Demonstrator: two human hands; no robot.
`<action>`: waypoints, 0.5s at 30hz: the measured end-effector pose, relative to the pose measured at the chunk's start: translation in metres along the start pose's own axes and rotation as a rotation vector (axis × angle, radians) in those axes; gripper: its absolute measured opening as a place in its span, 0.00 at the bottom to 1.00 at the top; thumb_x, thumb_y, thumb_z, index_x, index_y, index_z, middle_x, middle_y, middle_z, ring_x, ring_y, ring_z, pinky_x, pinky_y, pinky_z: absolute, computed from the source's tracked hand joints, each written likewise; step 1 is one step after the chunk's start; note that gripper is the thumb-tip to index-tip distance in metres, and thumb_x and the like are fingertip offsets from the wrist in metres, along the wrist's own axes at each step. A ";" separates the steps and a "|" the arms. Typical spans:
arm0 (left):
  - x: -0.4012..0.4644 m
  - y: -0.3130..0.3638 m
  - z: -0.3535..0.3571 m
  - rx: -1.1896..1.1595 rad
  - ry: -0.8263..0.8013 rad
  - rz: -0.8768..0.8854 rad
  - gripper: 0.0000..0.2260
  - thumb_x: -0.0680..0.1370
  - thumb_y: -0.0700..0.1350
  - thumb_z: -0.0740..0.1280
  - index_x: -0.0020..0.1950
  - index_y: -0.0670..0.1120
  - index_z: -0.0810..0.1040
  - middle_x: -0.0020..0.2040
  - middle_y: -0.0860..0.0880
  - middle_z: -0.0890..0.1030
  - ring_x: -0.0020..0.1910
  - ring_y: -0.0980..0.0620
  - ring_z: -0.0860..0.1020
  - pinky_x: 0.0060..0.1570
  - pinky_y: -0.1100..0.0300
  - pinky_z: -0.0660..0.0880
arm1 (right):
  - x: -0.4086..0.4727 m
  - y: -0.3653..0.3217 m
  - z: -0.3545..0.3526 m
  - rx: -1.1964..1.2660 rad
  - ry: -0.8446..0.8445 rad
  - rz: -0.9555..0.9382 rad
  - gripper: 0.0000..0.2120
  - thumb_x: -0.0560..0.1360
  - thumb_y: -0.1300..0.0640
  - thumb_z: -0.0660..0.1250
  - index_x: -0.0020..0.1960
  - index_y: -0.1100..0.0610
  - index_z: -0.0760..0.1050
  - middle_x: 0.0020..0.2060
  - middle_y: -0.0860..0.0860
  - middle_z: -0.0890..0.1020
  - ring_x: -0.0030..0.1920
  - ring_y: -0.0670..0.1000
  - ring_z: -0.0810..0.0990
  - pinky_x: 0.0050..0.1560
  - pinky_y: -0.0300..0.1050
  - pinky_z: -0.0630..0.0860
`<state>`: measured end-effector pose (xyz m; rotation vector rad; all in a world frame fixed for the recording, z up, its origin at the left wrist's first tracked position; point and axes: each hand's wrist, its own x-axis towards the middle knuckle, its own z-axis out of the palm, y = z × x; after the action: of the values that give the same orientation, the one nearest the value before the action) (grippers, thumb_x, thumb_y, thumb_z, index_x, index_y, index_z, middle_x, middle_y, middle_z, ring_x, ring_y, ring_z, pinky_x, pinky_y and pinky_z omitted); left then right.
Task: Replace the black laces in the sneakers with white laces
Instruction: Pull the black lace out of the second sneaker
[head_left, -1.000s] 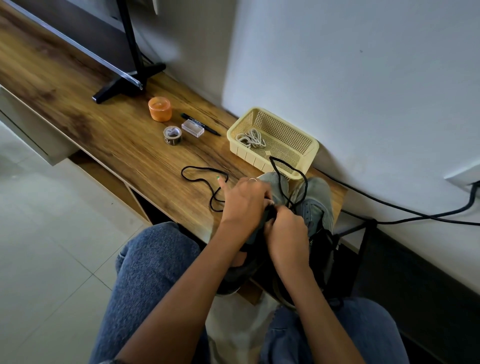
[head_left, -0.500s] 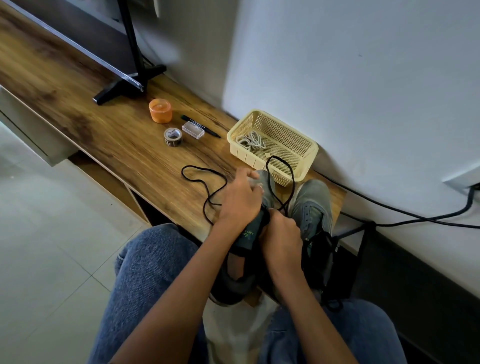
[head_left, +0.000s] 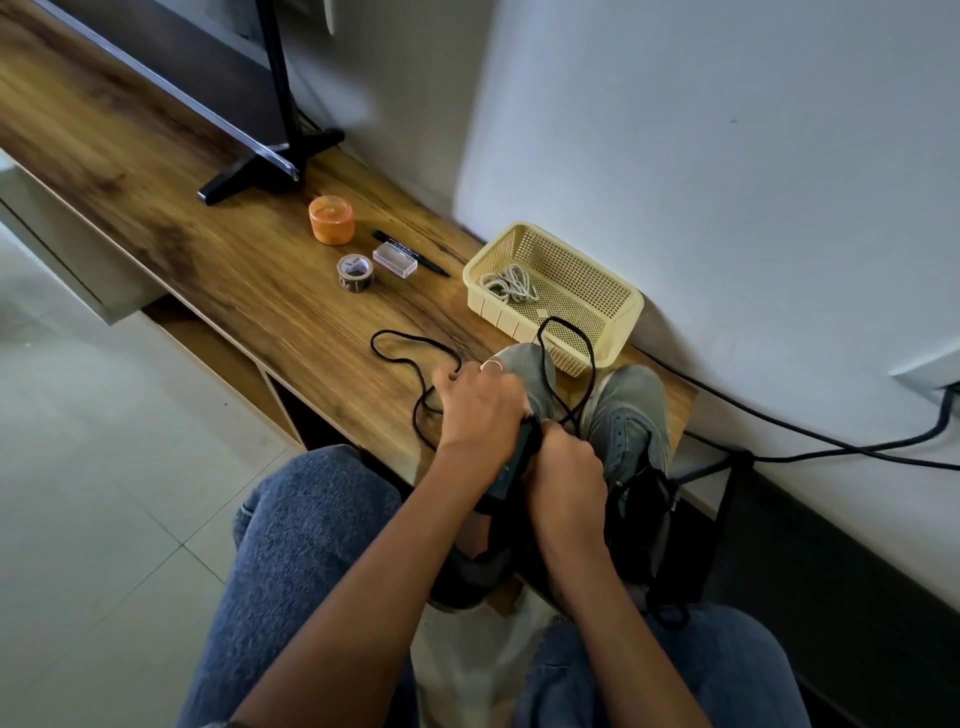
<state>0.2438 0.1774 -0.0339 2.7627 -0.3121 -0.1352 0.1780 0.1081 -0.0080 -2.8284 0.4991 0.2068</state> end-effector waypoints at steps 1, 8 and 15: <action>-0.001 0.002 0.000 0.007 0.006 -0.005 0.08 0.80 0.46 0.63 0.57 0.50 0.77 0.60 0.49 0.73 0.60 0.49 0.71 0.64 0.45 0.60 | 0.000 0.000 0.000 0.005 0.003 0.003 0.11 0.79 0.62 0.56 0.60 0.58 0.70 0.53 0.57 0.79 0.54 0.61 0.78 0.45 0.50 0.72; 0.012 -0.007 -0.028 -0.824 0.528 -0.395 0.05 0.83 0.44 0.57 0.54 0.46 0.71 0.54 0.48 0.70 0.44 0.55 0.72 0.51 0.50 0.76 | 0.000 0.003 0.004 0.037 0.034 0.019 0.14 0.77 0.65 0.56 0.61 0.59 0.71 0.51 0.59 0.79 0.52 0.62 0.78 0.42 0.49 0.72; 0.005 -0.007 -0.020 -0.465 0.334 -0.159 0.12 0.78 0.41 0.62 0.59 0.52 0.73 0.61 0.53 0.74 0.61 0.52 0.69 0.62 0.52 0.57 | 0.000 0.004 0.005 0.026 0.021 0.004 0.14 0.77 0.66 0.57 0.60 0.60 0.72 0.51 0.59 0.80 0.52 0.61 0.78 0.40 0.48 0.69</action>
<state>0.2525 0.1890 -0.0182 2.2923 0.0277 0.1907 0.1763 0.1061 -0.0138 -2.8077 0.5078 0.1697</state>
